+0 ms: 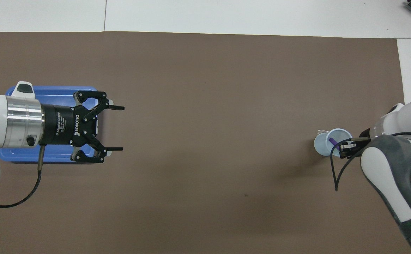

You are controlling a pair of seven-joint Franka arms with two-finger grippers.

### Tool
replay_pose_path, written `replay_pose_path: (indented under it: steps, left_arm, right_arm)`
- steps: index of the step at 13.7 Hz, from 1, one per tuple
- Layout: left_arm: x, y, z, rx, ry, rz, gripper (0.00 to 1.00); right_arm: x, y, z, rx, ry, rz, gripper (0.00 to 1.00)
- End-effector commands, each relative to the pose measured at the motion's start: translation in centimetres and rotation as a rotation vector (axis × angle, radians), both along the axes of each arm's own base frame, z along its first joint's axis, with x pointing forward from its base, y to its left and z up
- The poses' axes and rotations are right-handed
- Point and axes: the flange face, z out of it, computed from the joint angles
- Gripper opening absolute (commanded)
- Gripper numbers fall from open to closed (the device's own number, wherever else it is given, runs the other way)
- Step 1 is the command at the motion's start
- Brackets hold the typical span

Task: Right arm passes pens to left for tray arrangement
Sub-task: 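Raise the left gripper while the right gripper grasps the purple pen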

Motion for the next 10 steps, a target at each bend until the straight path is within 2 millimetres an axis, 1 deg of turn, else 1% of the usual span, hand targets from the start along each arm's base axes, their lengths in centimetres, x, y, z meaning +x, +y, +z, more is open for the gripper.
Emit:
replay_pose_path:
  steps: [1,2,4,5,6,7,8,10]
  left_arm:
    - [-0.5,-0.2,0.3,0.001,-0.003,0.022,1.00]
    - [-0.4,-0.1,0.4,0.001,-0.009,0.031,1.00]
    - [-0.3,-0.1,0.7,-0.001,-0.005,0.042,1.00]
    - [-0.3,-0.3,0.7,-0.007,-0.002,0.040,1.00]
    - [-0.4,-0.3,0.6,-0.011,0.004,0.038,1.00]
    - [-0.5,-0.5,0.7,-0.012,0.003,0.036,1.00]
    - [-0.5,-0.6,0.6,-0.013,0.003,0.033,1.00]
    - [-0.5,-0.7,0.8,-0.026,0.005,0.036,1.00]
  right_arm:
    - [0.7,0.6,4.1,0.051,-0.007,0.014,0.00]
    - [0.9,1.1,5.6,0.059,-0.009,0.021,0.00]
    - [1.0,2.9,9.2,0.064,-0.011,0.057,0.00]
    - [0.6,4.7,11.1,0.073,-0.032,0.089,0.00]
    - [0.2,6.8,12.1,0.084,-0.043,0.124,0.00]
    - [-0.3,9.1,12.6,0.089,-0.047,0.165,0.00]
    - [-0.9,12.1,13.1,0.093,-0.061,0.213,0.00]
    - [-1.8,17.1,13.4,0.131,-0.074,0.257,0.00]
